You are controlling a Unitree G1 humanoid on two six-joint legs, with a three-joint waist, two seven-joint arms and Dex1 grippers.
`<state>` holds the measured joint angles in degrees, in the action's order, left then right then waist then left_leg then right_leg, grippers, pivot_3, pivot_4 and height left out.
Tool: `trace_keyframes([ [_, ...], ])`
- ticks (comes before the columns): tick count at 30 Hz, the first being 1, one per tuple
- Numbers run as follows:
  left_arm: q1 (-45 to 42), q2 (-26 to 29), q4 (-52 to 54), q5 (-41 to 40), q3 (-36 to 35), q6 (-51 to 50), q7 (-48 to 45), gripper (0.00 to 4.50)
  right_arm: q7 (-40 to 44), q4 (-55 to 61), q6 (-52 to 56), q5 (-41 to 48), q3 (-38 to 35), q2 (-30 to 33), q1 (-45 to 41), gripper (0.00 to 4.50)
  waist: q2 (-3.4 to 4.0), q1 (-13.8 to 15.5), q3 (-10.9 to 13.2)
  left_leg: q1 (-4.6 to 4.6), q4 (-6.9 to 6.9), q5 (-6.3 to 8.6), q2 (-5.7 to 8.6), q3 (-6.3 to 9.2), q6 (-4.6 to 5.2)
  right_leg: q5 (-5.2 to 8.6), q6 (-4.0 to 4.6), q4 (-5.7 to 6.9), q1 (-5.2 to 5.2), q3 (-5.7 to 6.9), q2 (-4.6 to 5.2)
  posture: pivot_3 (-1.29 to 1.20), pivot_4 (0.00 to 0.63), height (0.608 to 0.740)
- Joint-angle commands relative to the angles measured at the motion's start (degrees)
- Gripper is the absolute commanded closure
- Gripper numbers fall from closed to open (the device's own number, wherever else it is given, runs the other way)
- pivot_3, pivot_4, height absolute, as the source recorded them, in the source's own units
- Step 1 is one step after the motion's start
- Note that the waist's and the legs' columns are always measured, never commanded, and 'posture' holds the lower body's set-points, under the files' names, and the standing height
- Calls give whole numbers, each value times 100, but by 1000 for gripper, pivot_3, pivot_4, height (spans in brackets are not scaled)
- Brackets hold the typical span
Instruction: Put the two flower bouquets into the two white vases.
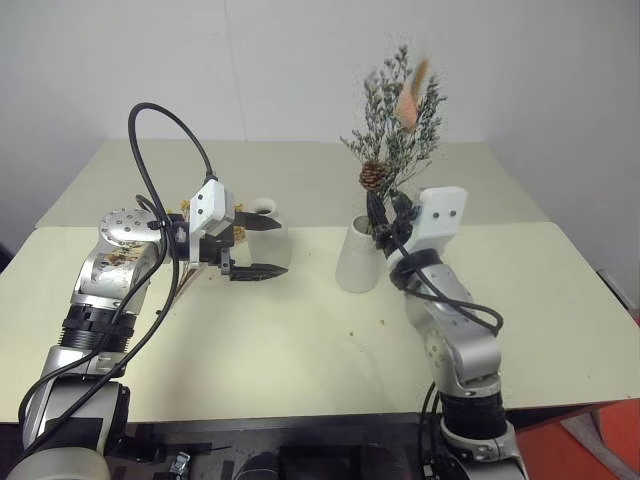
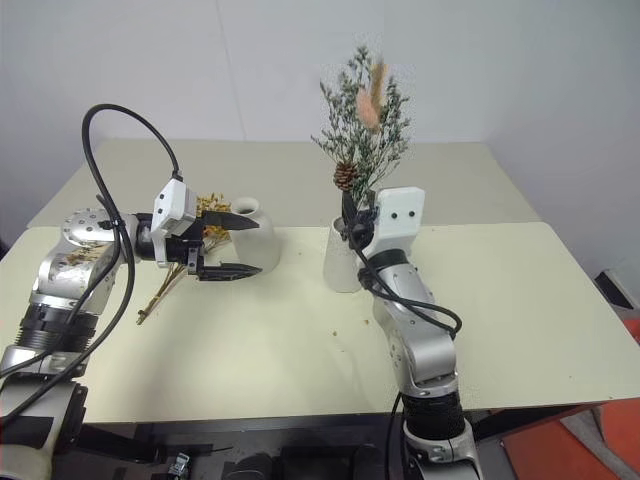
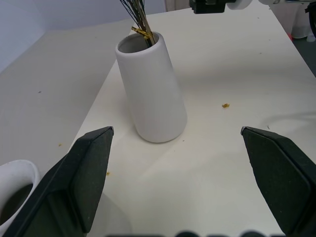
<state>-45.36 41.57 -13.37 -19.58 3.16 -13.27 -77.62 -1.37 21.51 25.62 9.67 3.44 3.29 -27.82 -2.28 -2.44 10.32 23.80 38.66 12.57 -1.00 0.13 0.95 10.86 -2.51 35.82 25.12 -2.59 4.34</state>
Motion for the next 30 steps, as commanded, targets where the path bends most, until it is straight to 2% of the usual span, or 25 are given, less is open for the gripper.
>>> trace_keyframes([
  [1, -65, 89, 47, -4, -155, 118, -1, 0, 61, 429, 27, -117, 1, 88, 130, 2343, 0, 1, 0, 0, 0, 0, 0, 0, 0, 0, 0, -1, 0, 0, 0, 0, 150, 740],
  [8, -111, 69, -15, 35, -108, 146, -19, 0, 200, 585, 336, -350, 148, 350, 387, 2343, 0, -3, 0, 0, 0, 0, 0, 0, 0, 2, -1, 0, 0, 0, 0, 0, 150, 740],
  [24, -93, 52, -21, 49, -86, 102, -4, 0, 982, 1239, 1099, -293, 232, 1064, 834, 2343, 0, 1, 0, -1, 1, 0, 1, 0, 0, 8, -7, 2, -1, 0, 0, 0, 150, 740],
  [30, -99, 120, 90, -35, -149, -271, 86, 0, 1441, 2002, 2176, 14, 116, 1629, 1074, 2343, -1, 20, 0, 0, 1, 0, 2, 0, 0, 10, -8, 2, -2, 1, 1, 0, 150, 740],
])
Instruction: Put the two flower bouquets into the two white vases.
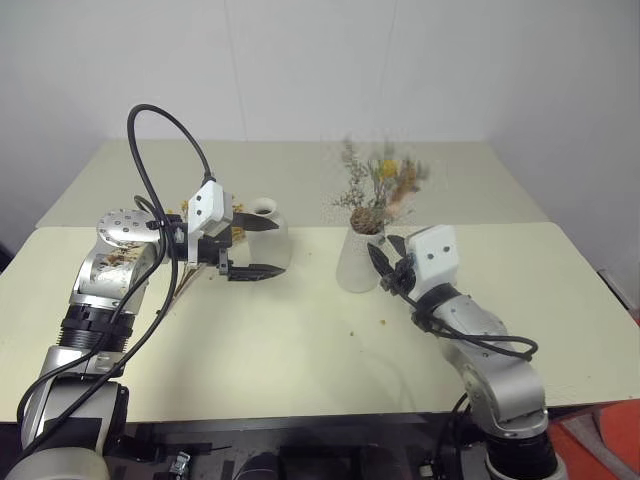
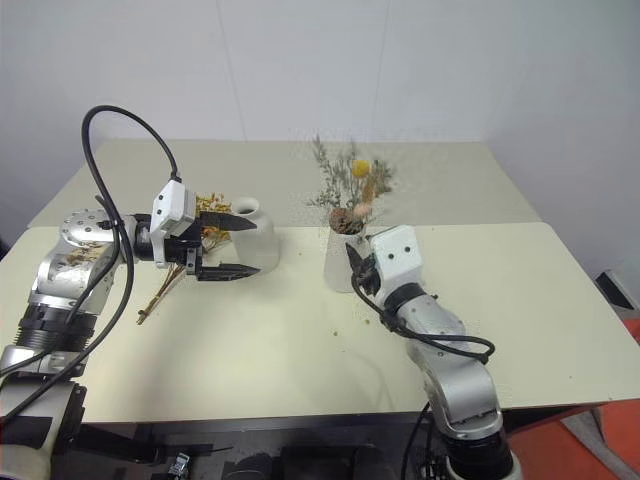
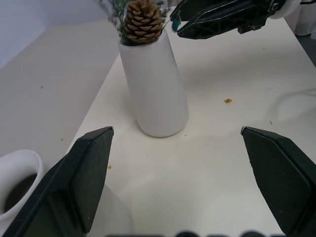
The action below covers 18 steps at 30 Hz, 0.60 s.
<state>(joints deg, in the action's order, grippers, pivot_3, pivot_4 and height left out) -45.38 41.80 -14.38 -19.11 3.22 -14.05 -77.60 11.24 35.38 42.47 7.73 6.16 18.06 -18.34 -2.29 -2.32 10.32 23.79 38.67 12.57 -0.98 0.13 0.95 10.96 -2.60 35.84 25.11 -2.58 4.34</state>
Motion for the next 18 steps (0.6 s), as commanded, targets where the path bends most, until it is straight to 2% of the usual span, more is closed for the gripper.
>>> trace_keyframes([
  [1, -68, 132, 293, -151, -234, -315, 136, 0, 259, 894, 732, 389, -343, 219, 252, 2343, 0, 14, 0, 0, 0, 0, 0, 1, 0, 0, 0, 0, 0, 1, 0, 0, 150, 740],
  [5, 218, 330, 876, -500, -634, -906, 399, 0, 804, 1878, 1817, 1486, -1368, 450, 555, 2343, 0, 12, 0, 3, 0, 0, 0, 2, 0, 4, -6, 0, 0, 0, 2, 0, 150, 740],
  [8, 646, 542, 1538, -708, -990, -1513, 828, 0, 1327, 2271, 2356, 2455, -2113, 787, 433, 2343, 0, -17, 0, -6, 2, 0, -4, 0, 0, 16, -25, 0, -6, -1, 2, 0, 150, 740],
  [10, 967, 667, 2025, -718, -1171, -2023, 1315, 0, 1540, 2233, 2777, 3135, -2491, 996, 103, 2343, 0, -33, 0, -13, 1, 0, -10, 1, 0, 20, -28, 1, -8, 0, -3, 0, 150, 740],
  [14, 1440, 840, 2891, -611, -1437, -2841, 2207, 0, 1618, 1831, 3793, 4082, -2760, 1441, -851, 2343, -1, -12, 1, -34, 0, 1, -13, -2, -1, 24, -27, 0, -21, 0, -2, 0, 150, 740],
  [18, 1420, 1806, 3256, -551, -1043, -4497, 2443, 0, 1682, 1108, 4662, 4827, -2742, 1551, -1889, 2343, -7, -11, 5, -41, -4, 1, -12, 1, -1, 28, -21, -3, -29, 2, -6, 0, 150, 740],
])
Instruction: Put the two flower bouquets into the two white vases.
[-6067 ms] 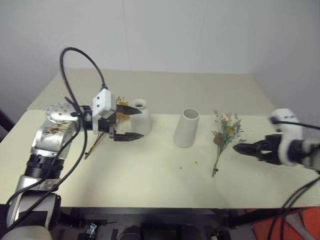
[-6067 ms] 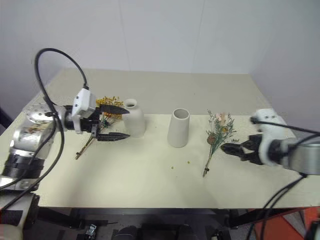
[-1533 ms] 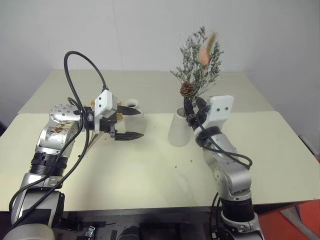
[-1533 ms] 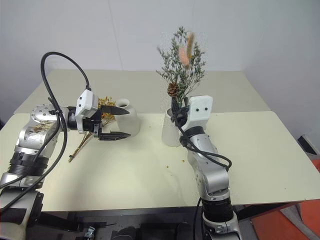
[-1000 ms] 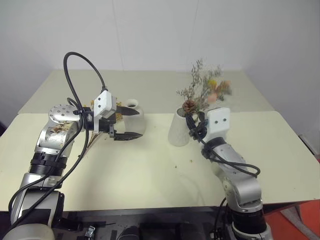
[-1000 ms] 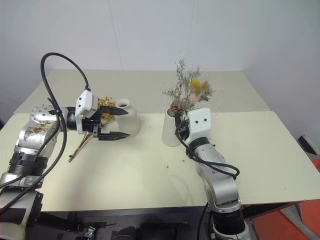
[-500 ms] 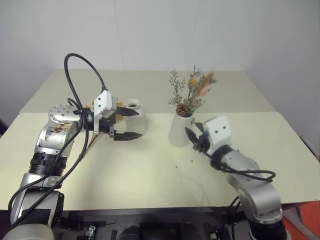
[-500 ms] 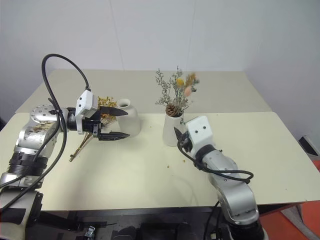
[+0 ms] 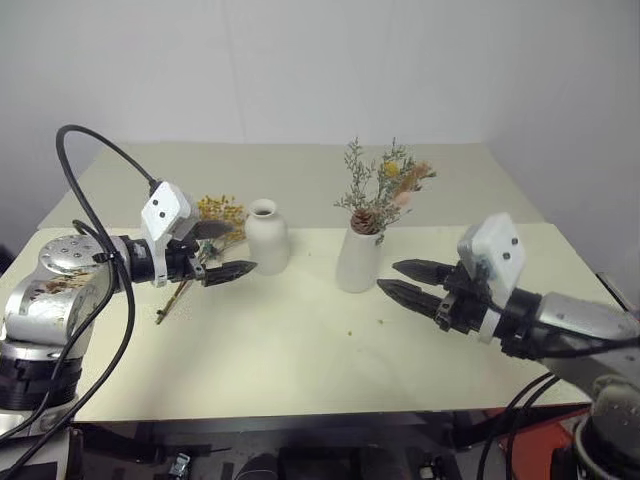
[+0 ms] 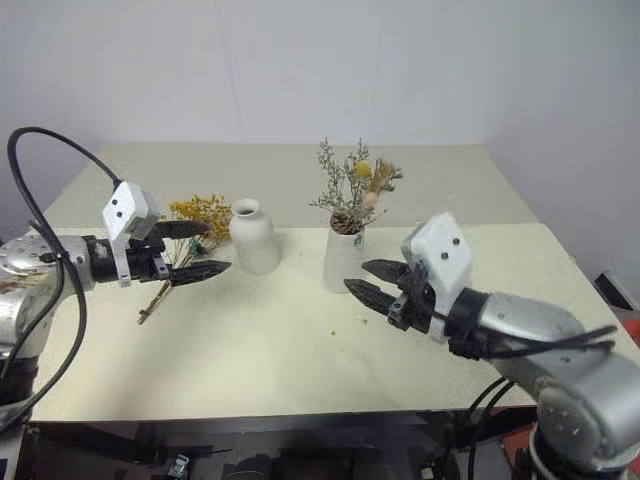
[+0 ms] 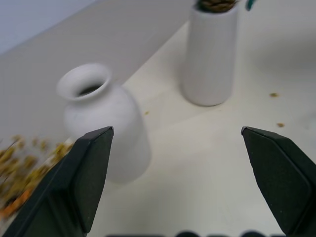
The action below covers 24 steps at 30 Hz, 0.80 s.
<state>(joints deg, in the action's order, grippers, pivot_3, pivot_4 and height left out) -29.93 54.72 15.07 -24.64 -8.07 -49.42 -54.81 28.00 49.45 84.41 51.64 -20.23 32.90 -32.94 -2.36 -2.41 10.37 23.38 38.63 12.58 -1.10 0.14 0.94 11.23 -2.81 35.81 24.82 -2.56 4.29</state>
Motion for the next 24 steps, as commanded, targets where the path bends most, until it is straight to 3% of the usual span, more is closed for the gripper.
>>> trace_keyframes([
  [1, -224, 695, 308, -24, 230, -1330, 212, 0, -26, -417, 586, 505, -48, 59, -585, 2343, 1, 1, 0, -1, -4, 0, 3, -1, 0, 2, 2, 1, 1, -2, 2, 0, 150, 740],
  [5, -961, 875, 4, -83, 776, -2695, 507, 0, -171, -820, 805, 690, 208, -35, -1009, 2343, 1, 77, 1, 1, -22, 0, 11, 3, 0, 11, -1, -3, 6, 2, 7, 0, 150, 740],
  [10, -1483, 951, -228, 1, 1362, -3531, 764, 0, -116, -844, 411, 790, 614, -86, -1196, 2343, 1, 47, 1, 17, -25, 0, 12, 2, 0, 11, -1, 1, 23, -1, 6, 0, 150, 740],
  [14, -1928, 738, -1224, 474, 1744, -3527, 1307, 0, -89, -742, -130, 589, 1058, 7, -1133, 2343, 0, 19, 1, 18, -27, 0, 11, 3, 0, 11, -1, 8, 29, 0, 4, 0, 150, 740],
  [18, -2218, 696, -1874, 712, 2268, -3195, 1253, 0, 11, -602, -792, -81, 1891, 497, -1026, 2343, 0, 11, 1, 17, -26, -1, 12, 3, 0, 11, -1, 8, 30, -1, 4, 0, 150, 740],
  [24, -2476, 615, -2534, 928, 2604, -2797, 1097, 0, 89, -726, -1189, -336, 2253, 607, -1013, 2343, -1, 23, 0, 33, -25, -1, 14, 3, -1, 10, 1, 7, 40, -1, 6, 0, 150, 740],
])
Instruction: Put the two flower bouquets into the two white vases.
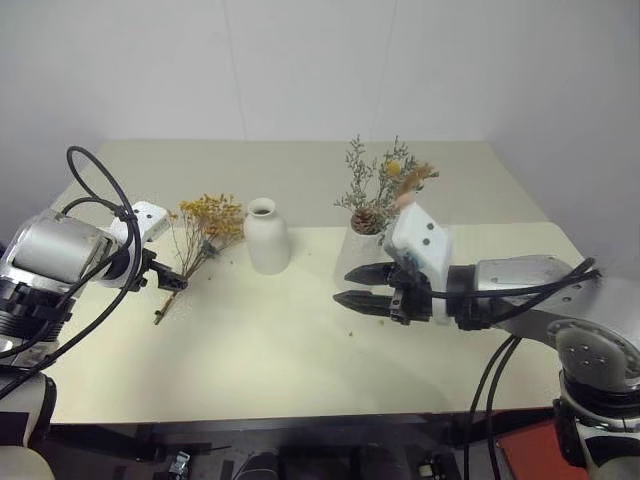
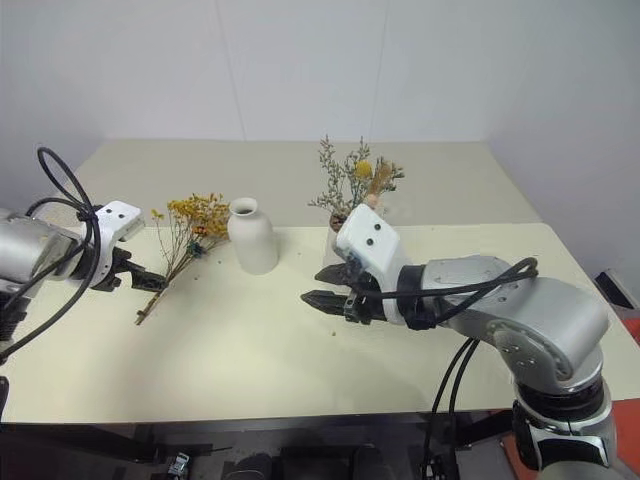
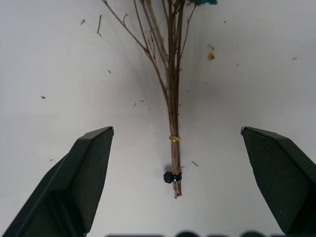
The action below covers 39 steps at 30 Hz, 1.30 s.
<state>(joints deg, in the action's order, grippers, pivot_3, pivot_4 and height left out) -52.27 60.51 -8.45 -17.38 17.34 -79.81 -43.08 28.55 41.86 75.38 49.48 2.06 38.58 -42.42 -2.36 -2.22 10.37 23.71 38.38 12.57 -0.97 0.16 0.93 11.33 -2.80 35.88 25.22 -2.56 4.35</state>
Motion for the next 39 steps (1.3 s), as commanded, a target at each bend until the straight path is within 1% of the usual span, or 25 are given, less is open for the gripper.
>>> trace_keyframes([
  [1, -296, -4, -355, 277, 128, 354, -89, 0, 34, 21, -323, -160, 68, 39, -62, 2343, 0, 7, 0, 2, 0, 0, 0, 0, 0, 0, 0, 0, 1, 0, 0, 0, 150, 740],
  [3, -382, -64, -606, 380, 231, 555, -162, 0, 33, 2, -371, -212, 123, 39, -50, 2343, 0, 15, 0, 3, 0, 0, 1, 0, 0, -1, 2, 0, 2, 0, 0, 0, 150, 740],
  [10, -819, -670, -1992, 901, 634, 1182, -419, 0, -48, -6, -427, -392, 303, -10, 6, 2343, 0, 75, 0, 6, 7, 0, 1, 0, 0, -1, 2, 2, 2, 1, 0, 0, 150, 740],
  [15, -998, -1057, -2829, 1203, 637, 1422, -482, 0, -148, 46, -374, -432, 321, -28, 57, 2343, -1, 103, 0, 8, 9, 0, 2, 0, 0, -10, 16, 2, 2, 2, 1, 0, 150, 740],
  [18, -1122, -1216, -3132, 1352, 590, 1462, -470, 510, -223, 100, -304, -399, 280, -42, 96, 2299, -1, 118, 0, 11, 10, 0, 2, 0, 0, -17, 27, 2, 3, 2, 1, 0, 150, 740],
  [21, -1170, -1274, -3233, 1466, 623, 1534, -571, 1405, -277, 132, -268, -387, 261, -52, 112, 2299, -1, 122, 0, 14, 14, 0, 2, 1, 0, -17, 27, 2, 3, 4, 1, 0, 150, 740],
  [29, -1148, -1421, -3350, 1698, 638, 1634, -763, 4061, -427, 160, -221, -371, 285, -105, 134, 2299, -2, 126, 0, 14, 25, 0, 1, 2, 0, -17, 26, 10, 2, 4, 2, 0, 150, 740],
  [31, -1145, -1437, -3398, 1746, 608, 1653, -767, 4453, -443, 160, -220, -372, 290, -110, 138, 2299, -2, 124, 0, 14, 26, 0, 1, 1, 0, -17, 26, 11, 2, 4, 2, 0, 150, 740],
  [34, -1090, -1312, -3175, 1812, 611, 1646, -859, 4453, -460, 149, -219, -377, 287, -122, 148, 2299, -2, 121, 0, 13, 26, 0, 1, 2, 0, -17, 27, 11, 2, 4, 1, 0, 150, 740],
  [39, -1012, -1210, -2927, 1873, 284, 1664, -603, 4453, -501, 132, -244, -410, 316, -160, 185, 2299, -2, 121, 0, 14, 26, 0, 0, 2, 0, -17, 27, 11, 2, 4, 1, 0, 150, 740],
])
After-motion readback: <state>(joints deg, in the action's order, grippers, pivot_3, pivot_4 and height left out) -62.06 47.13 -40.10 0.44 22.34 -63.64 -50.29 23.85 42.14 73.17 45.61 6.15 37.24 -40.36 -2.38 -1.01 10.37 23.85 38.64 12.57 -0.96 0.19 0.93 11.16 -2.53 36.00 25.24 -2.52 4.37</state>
